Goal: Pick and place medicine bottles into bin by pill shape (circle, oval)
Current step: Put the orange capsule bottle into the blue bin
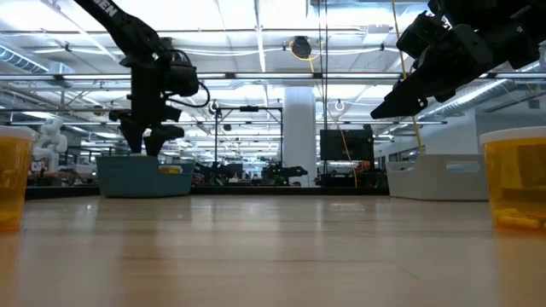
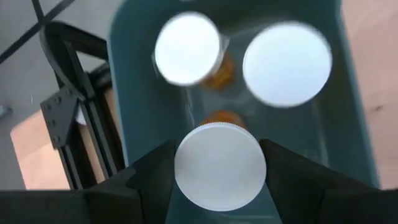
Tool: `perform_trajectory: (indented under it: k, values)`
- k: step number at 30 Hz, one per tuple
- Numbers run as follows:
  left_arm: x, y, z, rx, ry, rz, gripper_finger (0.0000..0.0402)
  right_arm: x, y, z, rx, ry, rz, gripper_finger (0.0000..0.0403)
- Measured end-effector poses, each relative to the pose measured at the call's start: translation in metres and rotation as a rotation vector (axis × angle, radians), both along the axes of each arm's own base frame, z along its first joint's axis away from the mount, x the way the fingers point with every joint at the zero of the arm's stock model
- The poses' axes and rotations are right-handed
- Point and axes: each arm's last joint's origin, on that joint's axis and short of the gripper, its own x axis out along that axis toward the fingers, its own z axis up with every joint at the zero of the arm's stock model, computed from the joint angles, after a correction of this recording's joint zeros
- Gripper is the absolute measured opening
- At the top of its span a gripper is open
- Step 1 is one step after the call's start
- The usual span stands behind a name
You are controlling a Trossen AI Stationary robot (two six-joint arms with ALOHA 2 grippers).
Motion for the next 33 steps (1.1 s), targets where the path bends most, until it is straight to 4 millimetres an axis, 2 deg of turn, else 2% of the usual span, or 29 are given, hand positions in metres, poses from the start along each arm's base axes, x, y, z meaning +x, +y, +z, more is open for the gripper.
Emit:
perform_trajectory:
  k: [7, 15, 25, 28, 33]
  values:
    - [-0.002, -0.002, -0.010, 0.010, 0.004, -0.002, 0.0227, 0.000, 0.000, 0.000, -0.001, 0.000, 0.001, 0.0313]
    - [-0.001, -0.001, -0.010, 0.025, 0.003, -0.022, 0.0232, 0.000, 0.000, 0.000, -0.003, 0.000, 0.001, 0.0313]
    - [-0.001, 0.000, -0.009, 0.043, 0.013, -0.016, 0.0295, 0.000, 0.000, 0.000, 0.003, 0.000, 0.000, 0.0313]
    - [0.002, 0.000, -0.003, 0.045, 0.012, -0.022, 0.0302, 0.000, 0.000, 0.000, 0.008, 0.000, -0.003, 0.0313]
    - [0.012, -0.009, 0.024, 0.088, -0.041, -0.060, 0.0293, -0.001, 0.000, -0.001, 0.036, 0.015, -0.014, 0.0313]
